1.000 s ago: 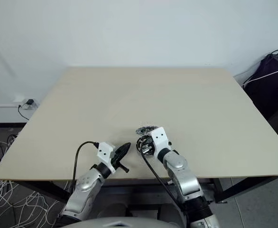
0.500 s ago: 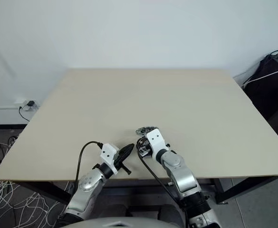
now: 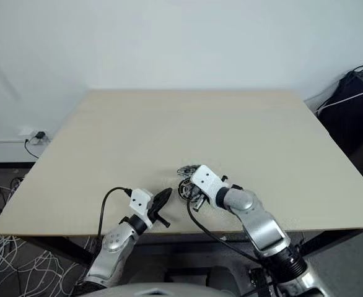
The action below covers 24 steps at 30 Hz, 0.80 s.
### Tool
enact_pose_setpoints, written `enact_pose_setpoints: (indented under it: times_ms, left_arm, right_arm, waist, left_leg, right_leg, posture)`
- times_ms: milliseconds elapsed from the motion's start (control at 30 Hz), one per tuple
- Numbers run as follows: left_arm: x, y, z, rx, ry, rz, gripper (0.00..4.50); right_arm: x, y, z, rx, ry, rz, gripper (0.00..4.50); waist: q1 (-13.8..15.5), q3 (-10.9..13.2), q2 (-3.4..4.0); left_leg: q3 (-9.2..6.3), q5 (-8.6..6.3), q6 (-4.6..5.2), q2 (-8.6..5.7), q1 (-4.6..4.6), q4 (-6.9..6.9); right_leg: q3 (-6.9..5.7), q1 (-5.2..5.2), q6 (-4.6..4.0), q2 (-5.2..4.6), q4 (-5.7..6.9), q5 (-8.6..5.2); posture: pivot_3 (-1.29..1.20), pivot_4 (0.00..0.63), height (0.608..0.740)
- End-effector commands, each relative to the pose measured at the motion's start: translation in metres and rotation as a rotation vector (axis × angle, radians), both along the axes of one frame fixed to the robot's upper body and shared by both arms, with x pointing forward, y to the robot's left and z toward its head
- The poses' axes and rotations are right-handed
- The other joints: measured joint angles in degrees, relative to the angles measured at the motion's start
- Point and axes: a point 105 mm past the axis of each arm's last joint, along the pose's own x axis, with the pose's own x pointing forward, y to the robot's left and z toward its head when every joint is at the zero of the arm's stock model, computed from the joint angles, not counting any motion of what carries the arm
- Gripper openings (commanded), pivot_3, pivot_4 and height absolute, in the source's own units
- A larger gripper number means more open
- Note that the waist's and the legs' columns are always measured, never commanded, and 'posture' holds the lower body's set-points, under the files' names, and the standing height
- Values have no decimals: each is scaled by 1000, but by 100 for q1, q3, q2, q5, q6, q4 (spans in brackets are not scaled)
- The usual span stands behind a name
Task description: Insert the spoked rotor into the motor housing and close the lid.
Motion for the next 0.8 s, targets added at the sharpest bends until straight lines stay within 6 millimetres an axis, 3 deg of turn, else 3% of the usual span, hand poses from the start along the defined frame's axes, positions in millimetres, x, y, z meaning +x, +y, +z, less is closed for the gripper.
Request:
enact_pose_setpoints:
  times_ms: [33,233,467,800]
  left_arm:
    - [5,-4,17,-29,-56,5,0]
    - [3,-8,17,-39,-46,-4,0]
    - [3,-8,18,-38,-55,-23,0]
    - [3,-9,17,-40,-45,-48,0]
  right_arm:
    - [1,6,17,-41,-50,101,1229]
    - [-7,5,12,-165,-12,250,3158]
    - [-13,-1,6,-354,53,481,3158]
    - [7,-5,-12,-442,129,516,3158]
  waist:
    - [5,0,-1]
    - [15,0,-4]
    - [15,0,-5]
    - [17,-1,-6]
  left_leg:
    - [0,0,0,0,0,0]
    - [0,-2,3,0,-1,0]
    - [0,-3,3,-1,0,4]
    - [0,-9,-9,-3,0,3]
  right_leg:
    - [-1,0,0,0,0,0]
    - [-1,1,-1,-1,-4,0]
    - [-3,2,-1,-4,-3,0]
    - [-3,1,-4,-7,-3,2]
  posture:
    - [0,0,740]
    - [0,0,740]
    - [0,0,740]
    - [0,0,740]
